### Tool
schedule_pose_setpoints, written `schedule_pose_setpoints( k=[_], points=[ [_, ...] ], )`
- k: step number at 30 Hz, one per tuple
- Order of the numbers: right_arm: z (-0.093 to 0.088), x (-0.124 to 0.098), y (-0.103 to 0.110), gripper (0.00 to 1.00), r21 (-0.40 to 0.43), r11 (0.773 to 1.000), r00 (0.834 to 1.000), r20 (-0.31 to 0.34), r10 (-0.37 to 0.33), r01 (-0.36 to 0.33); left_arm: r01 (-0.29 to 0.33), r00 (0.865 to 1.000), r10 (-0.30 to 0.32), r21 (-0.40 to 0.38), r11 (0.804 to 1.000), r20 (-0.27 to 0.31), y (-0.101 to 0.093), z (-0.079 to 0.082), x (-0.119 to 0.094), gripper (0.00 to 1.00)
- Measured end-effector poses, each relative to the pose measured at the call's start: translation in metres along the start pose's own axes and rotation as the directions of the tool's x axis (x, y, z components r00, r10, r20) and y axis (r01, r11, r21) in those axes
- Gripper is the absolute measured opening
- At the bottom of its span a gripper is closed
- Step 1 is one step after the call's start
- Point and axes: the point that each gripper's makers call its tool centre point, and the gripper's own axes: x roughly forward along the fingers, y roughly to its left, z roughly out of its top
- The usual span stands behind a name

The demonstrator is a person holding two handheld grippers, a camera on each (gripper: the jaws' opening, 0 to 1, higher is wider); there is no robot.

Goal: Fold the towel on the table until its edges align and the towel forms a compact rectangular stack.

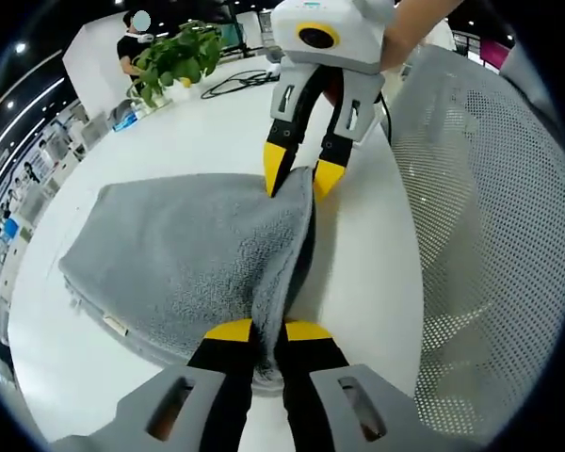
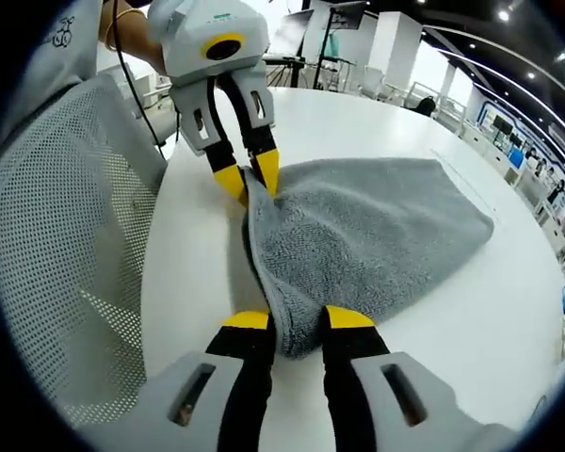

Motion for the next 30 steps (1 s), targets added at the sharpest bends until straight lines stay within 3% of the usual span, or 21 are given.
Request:
schedule_pose_setpoints(
  k=[14, 30],
  points=[
    [0.0019, -0.0005, -0.0029, 0.14, 0.019, 1.000, 1.000, 0.008, -0.015, 0.014, -0.006, 1.000, 0.007, -0.041, 0.999, 0.027, 0.0024, 0.0013, 0.0001, 0.09],
    [-0.0005, 0.0012, -0.0058, 0.13, 0.033, 0.999, 0.999, -0.029, -0.023, 0.024, -0.018, 1.000, 0.019, -0.033, 0.999, 0.011, 0.0019, 0.0007, 0.0000, 0.08]
  ],
)
